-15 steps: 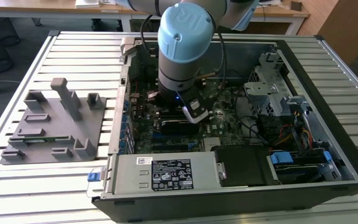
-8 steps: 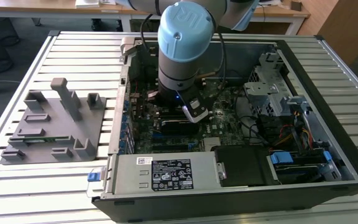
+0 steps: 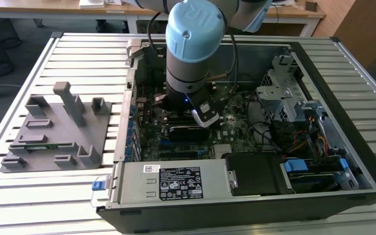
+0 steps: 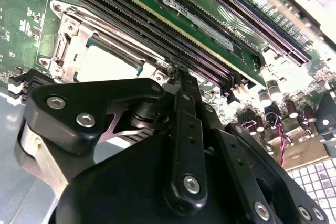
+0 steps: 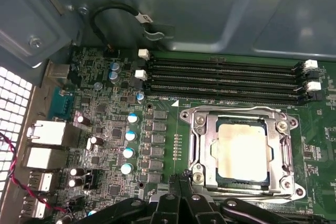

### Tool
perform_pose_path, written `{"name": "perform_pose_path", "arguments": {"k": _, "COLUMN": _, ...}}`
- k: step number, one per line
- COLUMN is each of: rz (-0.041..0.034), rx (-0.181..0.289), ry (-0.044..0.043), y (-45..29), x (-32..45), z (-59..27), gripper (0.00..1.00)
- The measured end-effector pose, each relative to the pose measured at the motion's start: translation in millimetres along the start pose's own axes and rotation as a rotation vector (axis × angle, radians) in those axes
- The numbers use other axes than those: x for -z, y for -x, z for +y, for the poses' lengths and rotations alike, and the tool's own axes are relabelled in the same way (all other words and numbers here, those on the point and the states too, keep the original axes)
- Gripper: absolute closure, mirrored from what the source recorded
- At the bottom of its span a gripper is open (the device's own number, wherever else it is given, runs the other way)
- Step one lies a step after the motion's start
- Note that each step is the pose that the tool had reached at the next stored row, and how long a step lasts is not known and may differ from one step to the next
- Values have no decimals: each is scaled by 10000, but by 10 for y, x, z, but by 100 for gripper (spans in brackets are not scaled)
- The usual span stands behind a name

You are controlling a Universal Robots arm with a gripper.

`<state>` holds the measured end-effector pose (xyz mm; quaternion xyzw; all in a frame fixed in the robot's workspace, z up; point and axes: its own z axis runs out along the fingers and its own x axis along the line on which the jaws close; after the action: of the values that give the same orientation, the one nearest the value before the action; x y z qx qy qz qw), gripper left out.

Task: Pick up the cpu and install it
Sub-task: 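Install the second cpu locking lever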

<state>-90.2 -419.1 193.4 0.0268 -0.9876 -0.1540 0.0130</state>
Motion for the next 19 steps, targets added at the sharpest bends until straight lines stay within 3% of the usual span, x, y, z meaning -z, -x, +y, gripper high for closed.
{"name": "perform_pose_path", "arguments": {"k": 19, "rz": -55, "rx": 18, "ry": 2, "y": -2, "x": 127, "z": 41, "gripper": 89}}
